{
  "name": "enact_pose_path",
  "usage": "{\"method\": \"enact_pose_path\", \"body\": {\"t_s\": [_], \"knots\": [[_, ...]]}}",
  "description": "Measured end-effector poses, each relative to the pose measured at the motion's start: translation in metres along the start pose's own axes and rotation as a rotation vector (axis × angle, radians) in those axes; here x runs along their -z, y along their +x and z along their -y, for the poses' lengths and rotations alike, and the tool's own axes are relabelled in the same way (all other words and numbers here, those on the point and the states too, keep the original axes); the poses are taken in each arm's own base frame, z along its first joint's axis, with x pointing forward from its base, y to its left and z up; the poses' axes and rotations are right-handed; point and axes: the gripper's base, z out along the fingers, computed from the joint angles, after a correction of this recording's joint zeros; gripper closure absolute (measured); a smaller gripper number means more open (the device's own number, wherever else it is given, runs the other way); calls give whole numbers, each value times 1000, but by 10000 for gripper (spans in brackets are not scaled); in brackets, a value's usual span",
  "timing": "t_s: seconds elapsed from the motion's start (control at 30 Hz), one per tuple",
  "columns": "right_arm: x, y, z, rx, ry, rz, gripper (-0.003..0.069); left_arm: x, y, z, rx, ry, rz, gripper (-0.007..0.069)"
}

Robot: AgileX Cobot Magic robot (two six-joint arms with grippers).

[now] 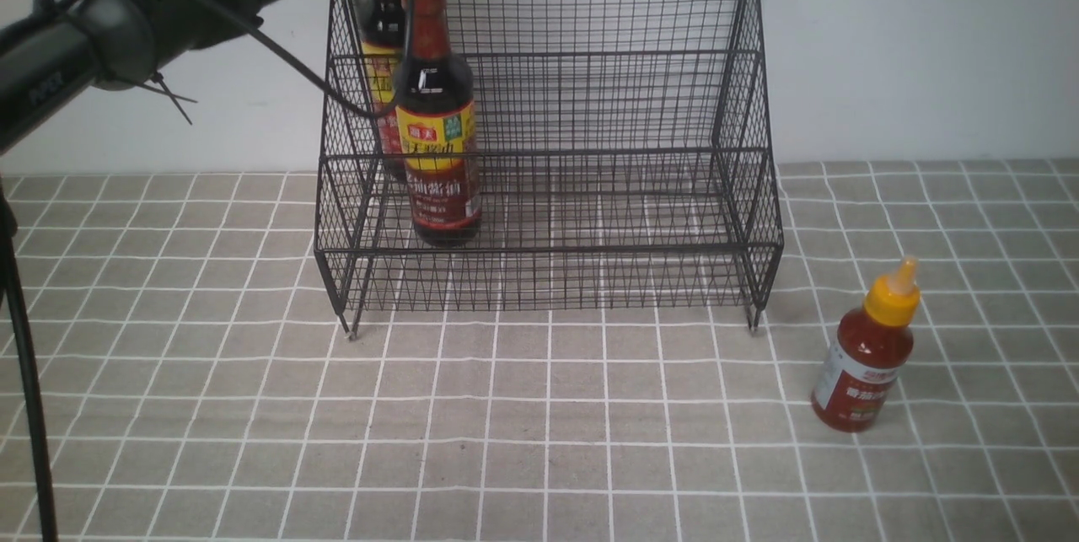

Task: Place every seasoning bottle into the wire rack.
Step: Use the left arm to put the condiment bottle back on the shelf, then use the right arm to grab the condiment bottle closest to it

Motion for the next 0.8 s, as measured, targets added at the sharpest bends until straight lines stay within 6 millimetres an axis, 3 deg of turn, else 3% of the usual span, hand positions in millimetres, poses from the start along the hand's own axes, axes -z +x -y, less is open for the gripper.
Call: {"method": "enact_pose_path", "body": {"t_s": [0.17,0.5,0.63,0.7,0.8], "knots": [[0,0,0,0,0,0,673,0,-2,0,1,0,6,218],[0,0,0,0,0,0,673,7,-13,-6,-10,-93,22,211],[0,0,0,0,0,0,673,21,-35,-7,-13,-133,65,214],[0,0,0,0,0,0,673,37,-59,-5,-13,-165,116,256],[0,0,0,0,0,0,673,60,-89,-2,-13,-189,182,389]]}}
